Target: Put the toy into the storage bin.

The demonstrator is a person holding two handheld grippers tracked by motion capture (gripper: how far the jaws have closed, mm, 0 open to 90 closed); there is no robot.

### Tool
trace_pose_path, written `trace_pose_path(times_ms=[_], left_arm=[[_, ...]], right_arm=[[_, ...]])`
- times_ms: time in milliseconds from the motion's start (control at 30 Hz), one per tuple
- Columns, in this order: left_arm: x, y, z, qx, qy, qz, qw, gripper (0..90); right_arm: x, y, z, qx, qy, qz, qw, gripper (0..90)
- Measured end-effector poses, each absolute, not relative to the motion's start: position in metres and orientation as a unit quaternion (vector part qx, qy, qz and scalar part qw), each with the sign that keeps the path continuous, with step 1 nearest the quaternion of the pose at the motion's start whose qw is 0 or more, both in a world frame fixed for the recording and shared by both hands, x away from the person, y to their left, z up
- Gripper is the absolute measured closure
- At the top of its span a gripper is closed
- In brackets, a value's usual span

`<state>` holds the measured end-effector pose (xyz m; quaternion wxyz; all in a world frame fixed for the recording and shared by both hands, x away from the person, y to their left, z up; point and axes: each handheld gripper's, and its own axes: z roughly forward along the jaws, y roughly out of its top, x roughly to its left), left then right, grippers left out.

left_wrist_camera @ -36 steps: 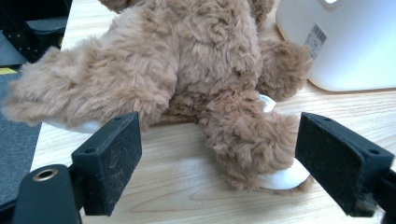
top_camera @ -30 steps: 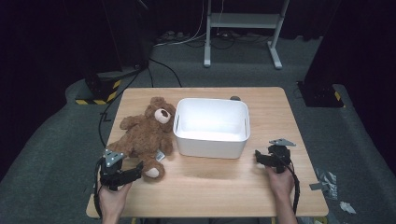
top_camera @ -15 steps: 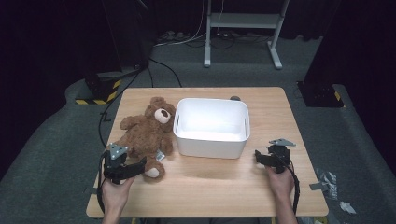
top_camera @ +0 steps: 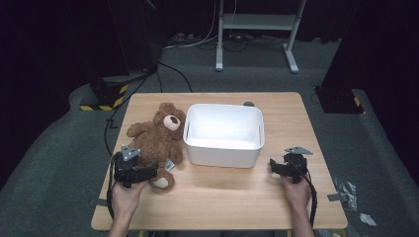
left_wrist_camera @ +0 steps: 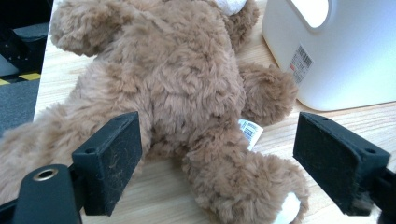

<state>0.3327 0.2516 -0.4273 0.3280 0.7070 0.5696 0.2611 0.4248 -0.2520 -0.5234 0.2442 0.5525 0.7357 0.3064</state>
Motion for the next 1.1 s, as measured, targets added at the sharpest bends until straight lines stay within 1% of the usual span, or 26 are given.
trace_pose_path(times_ms=[233,433,633,1100], left_arm=[[0.339,0.249,-0.423,0.709,0.566,0.270,0.323,16.5],[0.346,0.249,-0.421,0.708,0.570,0.266,0.321,16.7],[0.351,0.249,-0.417,0.712,0.568,0.264,0.316,16.2],[0.364,0.249,-0.400,0.705,0.571,0.273,0.320,15.1]], right_arm=[[0.425,-0.252,-0.524,0.551,0.736,0.306,0.245,17.6],[0.425,-0.252,-0.523,0.554,0.735,0.306,0.243,17.6],[0.425,-0.252,-0.524,0.551,0.736,0.306,0.245,17.6],[0.425,-0.252,-0.523,0.553,0.736,0.307,0.243,17.6]])
